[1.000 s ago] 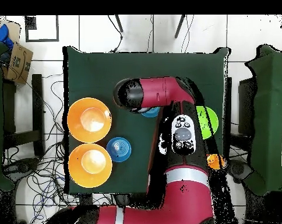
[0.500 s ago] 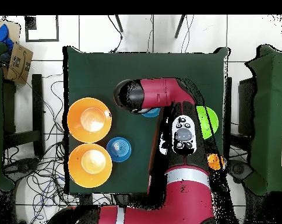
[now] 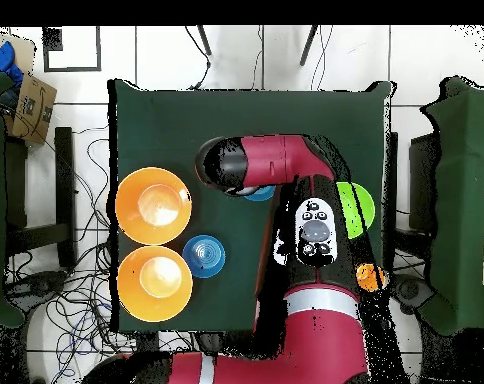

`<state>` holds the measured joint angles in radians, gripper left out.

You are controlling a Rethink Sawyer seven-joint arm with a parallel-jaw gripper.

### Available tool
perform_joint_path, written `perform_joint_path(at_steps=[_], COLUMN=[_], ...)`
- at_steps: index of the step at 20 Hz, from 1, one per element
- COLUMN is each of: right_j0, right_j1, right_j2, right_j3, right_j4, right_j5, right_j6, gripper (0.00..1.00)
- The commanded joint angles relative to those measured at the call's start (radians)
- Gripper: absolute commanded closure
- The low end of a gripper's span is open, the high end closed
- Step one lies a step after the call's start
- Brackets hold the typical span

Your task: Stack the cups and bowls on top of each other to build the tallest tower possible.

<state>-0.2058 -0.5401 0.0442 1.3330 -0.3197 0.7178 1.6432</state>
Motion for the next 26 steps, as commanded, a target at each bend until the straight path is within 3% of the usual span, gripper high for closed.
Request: perform_joint_path(at_steps=[1,18,26], right_j0=[0.001,-0.018,-0.007], right_j1=[0.056,0.042,0.044], right_j2=[0.063,0.081,0.062], right_j3=[0.089,0.153,0.184], right_j4=[0.021,0.052,0.037], right_j5=[-0.034,-0.072,-0.192], right_j6=[0.093,0.107,0.138], gripper=[1.00,1.00,1.00])
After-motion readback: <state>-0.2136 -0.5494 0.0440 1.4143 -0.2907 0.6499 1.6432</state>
